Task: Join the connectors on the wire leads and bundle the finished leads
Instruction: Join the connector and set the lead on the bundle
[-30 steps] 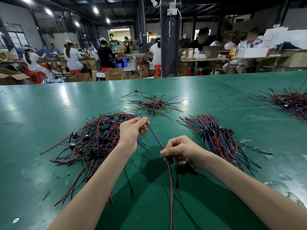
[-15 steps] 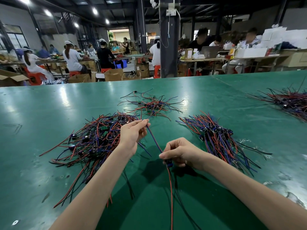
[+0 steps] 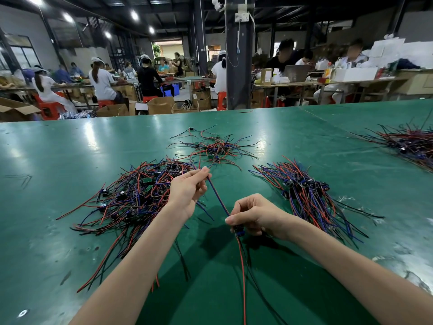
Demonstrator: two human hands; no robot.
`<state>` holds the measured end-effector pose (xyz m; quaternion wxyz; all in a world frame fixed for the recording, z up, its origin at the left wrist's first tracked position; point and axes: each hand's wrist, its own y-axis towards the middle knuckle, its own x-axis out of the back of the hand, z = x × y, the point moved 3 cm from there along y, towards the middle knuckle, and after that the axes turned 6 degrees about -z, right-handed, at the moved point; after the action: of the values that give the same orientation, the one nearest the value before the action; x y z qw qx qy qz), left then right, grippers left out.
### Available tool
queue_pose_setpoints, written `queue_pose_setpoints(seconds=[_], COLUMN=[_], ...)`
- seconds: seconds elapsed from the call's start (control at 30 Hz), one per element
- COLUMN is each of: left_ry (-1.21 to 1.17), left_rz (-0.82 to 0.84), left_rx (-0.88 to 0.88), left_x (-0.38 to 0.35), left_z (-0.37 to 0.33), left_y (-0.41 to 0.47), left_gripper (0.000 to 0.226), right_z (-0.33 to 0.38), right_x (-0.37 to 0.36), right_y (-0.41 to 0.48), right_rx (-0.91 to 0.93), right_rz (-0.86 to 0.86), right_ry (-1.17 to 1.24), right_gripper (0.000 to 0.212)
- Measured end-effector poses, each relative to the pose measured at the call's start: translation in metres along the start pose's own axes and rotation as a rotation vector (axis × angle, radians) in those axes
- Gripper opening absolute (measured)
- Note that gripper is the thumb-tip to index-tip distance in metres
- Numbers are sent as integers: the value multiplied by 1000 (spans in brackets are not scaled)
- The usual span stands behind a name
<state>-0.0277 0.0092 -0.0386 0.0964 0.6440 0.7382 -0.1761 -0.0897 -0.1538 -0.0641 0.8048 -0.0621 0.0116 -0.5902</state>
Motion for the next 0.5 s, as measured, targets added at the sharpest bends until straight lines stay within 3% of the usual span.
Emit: queue_pose_setpoints(seconds=[0.5], left_ry=[-40], left_rz=[28], left_rx=[3], left_x=[-2], left_z=[-1], left_y=[1], left_gripper=[11], right_z=[-1], right_x=[1], right_y=[2], right_rx=[-19], right_rz=[11], right_ry=[19], right_gripper=[22])
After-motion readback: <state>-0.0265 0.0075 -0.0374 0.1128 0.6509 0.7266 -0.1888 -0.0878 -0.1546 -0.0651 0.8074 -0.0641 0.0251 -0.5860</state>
